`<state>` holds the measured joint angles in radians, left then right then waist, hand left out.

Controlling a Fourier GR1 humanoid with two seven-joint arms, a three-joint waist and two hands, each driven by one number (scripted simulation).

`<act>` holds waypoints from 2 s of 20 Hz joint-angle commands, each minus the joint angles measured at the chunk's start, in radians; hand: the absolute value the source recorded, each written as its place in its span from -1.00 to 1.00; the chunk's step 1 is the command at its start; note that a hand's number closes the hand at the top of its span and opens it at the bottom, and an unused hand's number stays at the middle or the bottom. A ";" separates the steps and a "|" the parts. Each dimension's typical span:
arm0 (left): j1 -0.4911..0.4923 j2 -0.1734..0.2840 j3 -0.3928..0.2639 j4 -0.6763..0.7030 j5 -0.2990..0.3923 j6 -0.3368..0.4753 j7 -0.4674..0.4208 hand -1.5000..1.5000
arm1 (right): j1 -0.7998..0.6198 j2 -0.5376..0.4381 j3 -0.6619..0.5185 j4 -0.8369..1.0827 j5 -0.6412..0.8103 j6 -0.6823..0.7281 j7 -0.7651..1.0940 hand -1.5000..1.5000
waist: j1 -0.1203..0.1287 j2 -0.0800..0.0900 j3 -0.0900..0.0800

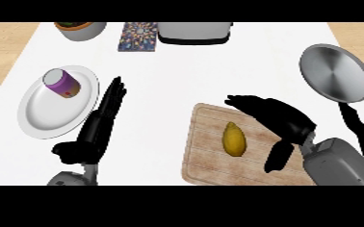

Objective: Pick the lemon from the cutting board and place it in the pan

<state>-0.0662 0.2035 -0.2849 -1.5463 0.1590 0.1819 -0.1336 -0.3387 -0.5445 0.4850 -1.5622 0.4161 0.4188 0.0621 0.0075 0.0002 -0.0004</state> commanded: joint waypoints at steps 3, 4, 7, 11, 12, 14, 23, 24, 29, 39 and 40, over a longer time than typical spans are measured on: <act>-0.017 -0.045 0.015 -0.005 -0.037 -0.006 0.033 0.00 | -0.039 0.125 -0.009 0.078 0.119 0.058 0.050 -1.00 | -0.004 0.000 0.000; 0.029 -0.037 0.035 0.024 -0.041 -0.034 -0.058 0.00 | 0.043 0.118 -0.016 -0.014 0.126 0.053 0.063 -1.00 | -0.007 -0.001 0.000; 0.003 -0.059 0.046 -0.025 -0.047 -0.022 0.046 0.00 | 0.064 0.126 -0.044 -0.002 0.171 0.081 0.035 -1.00 | -0.007 -0.001 0.000; 0.022 -0.068 0.054 0.010 -0.080 -0.056 -0.028 0.00 | 0.074 0.202 -0.054 0.051 0.231 0.069 0.044 -1.00 | -0.006 0.000 0.000; 0.051 -0.067 0.057 -0.030 -0.078 -0.054 0.004 0.00 | 0.054 0.156 -0.112 0.088 0.227 0.089 -0.038 -1.00 | -0.005 0.000 0.000; 0.011 -0.059 0.084 -0.068 -0.062 -0.066 0.079 0.00 | 0.099 0.222 -0.074 0.085 0.273 0.018 -0.036 -1.00 | -0.005 -0.001 0.001; 0.063 -0.115 0.057 -0.001 -0.107 -0.092 -0.002 0.00 | -0.049 0.317 -0.143 0.368 0.351 0.001 -0.119 -1.00 | 0.000 0.001 0.001; -0.013 -0.138 0.094 0.049 -0.121 -0.068 0.004 0.00 | 0.012 0.313 -0.138 0.272 0.355 0.048 -0.080 -1.00 | -0.006 0.000 0.000; 0.053 -0.113 0.093 -0.031 -0.121 -0.110 0.012 0.00 | -0.056 0.342 -0.155 0.474 0.432 -0.016 -0.179 -1.00 | -0.002 0.001 0.001; 0.031 -0.102 0.146 -0.008 -0.100 -0.147 0.012 0.00 | -0.048 0.399 -0.059 0.524 0.596 -0.134 -0.238 1.00 | -0.002 0.000 0.000; 0.053 -0.124 0.118 -0.036 -0.122 -0.127 0.026 0.00 | 0.008 0.312 -0.098 0.498 0.589 -0.169 -0.319 1.00 | -0.005 0.000 0.001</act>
<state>-0.0280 0.0850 -0.1719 -1.5687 0.0403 0.0622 -0.1091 -0.3814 -0.2203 0.3908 -1.0991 0.9667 0.3045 -0.2041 0.0040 -0.0119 -0.0071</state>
